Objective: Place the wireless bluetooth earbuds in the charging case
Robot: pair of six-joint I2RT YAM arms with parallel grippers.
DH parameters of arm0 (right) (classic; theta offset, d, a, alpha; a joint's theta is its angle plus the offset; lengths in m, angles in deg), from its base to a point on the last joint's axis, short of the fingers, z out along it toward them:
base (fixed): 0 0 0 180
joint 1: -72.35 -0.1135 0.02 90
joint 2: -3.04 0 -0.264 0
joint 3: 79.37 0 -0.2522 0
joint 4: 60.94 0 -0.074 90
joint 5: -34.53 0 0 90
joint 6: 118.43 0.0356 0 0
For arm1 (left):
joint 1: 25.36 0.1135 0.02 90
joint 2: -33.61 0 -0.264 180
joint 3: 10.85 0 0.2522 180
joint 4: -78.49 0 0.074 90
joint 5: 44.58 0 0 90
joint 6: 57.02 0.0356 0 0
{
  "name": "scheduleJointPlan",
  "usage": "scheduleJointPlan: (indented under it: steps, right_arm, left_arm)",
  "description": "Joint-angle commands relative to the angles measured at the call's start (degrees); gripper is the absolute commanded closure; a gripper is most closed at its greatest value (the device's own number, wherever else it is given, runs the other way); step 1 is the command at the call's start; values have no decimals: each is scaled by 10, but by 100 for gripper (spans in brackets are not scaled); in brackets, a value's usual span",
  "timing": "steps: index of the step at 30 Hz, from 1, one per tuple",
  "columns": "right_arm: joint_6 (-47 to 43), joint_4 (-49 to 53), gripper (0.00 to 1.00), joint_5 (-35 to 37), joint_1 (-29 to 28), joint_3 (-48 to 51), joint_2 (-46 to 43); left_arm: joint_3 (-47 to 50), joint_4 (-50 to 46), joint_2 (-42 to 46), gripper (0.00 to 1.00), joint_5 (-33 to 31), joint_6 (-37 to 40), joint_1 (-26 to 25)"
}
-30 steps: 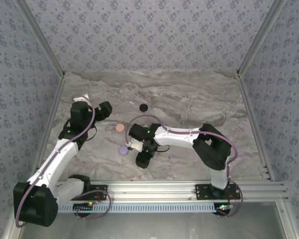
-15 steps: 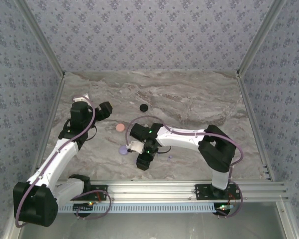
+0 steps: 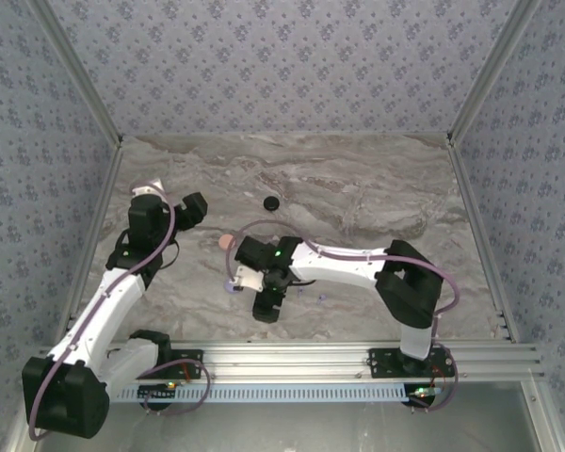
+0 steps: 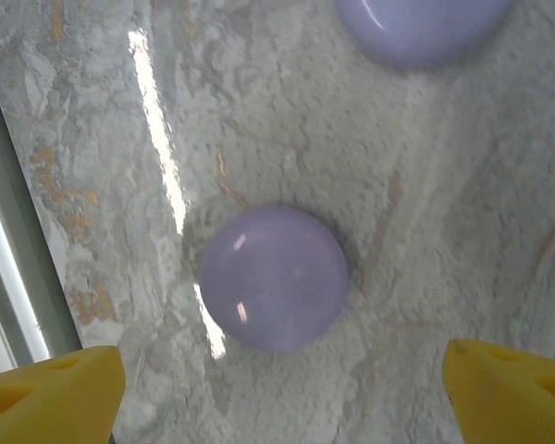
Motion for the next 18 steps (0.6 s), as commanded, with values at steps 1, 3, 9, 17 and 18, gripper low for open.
scheduleJointPlan:
  steps: [1, 3, 9, 17, 18]
  right_arm:
    - [-12, 2, 5, 19, -12, -23, 28]
    - [-6, -5, 3, 26, -14, -28, 39]
    - [12, -6, 3, 60, -8, -41, 71]
    - [59, -21, 6, 82, 12, -51, 87]
    - [62, -22, 6, 82, 15, -52, 87]
  left_arm:
    - [9, -12, 18, 13, -11, 9, 8]
    - [9, -16, 23, 12, -11, 9, 12]
    - [9, -22, 32, 12, -11, 10, 16]
    - [10, -23, 34, 12, -11, 9, 18]
    - [10, -23, 34, 12, -11, 9, 18]
